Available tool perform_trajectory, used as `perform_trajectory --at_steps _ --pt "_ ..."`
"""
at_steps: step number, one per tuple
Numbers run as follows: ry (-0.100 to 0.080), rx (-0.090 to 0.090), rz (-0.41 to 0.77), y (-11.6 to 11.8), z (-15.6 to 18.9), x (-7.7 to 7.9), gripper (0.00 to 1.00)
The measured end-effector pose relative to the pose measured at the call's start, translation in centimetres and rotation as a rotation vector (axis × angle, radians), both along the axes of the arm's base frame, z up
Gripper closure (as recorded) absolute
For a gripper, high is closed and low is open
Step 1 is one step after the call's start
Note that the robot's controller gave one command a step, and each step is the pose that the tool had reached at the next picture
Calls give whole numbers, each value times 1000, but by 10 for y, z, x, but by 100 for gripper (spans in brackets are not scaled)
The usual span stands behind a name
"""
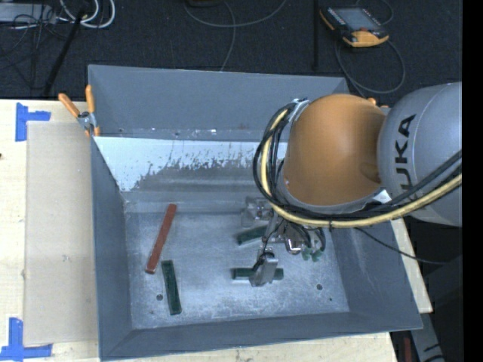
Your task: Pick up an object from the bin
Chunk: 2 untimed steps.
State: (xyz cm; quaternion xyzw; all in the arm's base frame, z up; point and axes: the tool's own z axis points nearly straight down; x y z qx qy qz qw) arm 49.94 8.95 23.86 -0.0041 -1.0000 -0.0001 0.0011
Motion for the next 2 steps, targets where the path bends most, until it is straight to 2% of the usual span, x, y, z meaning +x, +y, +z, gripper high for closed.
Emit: perform_trajectory --at_steps 1,2 --pt "5 -1 219 -48 -82 20 0" --pt "7 1 246 -71 -174 24 0"
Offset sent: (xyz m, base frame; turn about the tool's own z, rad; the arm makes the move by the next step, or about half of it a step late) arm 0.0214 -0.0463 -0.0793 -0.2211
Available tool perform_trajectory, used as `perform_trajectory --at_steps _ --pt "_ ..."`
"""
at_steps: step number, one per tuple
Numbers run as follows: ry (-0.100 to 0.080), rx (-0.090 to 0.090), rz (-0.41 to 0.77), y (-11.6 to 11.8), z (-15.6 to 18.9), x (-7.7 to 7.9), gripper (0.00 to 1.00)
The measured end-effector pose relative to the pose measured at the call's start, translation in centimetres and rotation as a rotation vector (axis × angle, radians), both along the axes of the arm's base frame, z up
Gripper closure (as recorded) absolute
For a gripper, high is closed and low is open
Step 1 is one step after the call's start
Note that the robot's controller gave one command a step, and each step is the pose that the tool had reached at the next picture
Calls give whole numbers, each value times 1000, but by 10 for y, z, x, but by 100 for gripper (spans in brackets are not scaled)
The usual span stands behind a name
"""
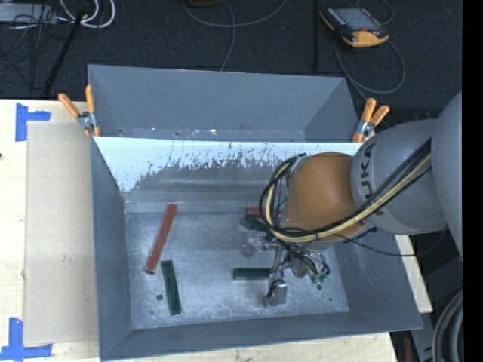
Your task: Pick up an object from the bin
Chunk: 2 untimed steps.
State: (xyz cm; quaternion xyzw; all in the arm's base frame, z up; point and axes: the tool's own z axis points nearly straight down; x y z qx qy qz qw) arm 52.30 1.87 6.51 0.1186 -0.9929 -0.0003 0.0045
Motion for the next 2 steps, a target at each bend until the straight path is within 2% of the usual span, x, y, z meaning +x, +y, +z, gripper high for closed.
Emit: perform_trajectory --at_steps 1,2 --pt "-7 1 -2 1 5 2 100" --pt "-18 1 72 -14 168 17 100"
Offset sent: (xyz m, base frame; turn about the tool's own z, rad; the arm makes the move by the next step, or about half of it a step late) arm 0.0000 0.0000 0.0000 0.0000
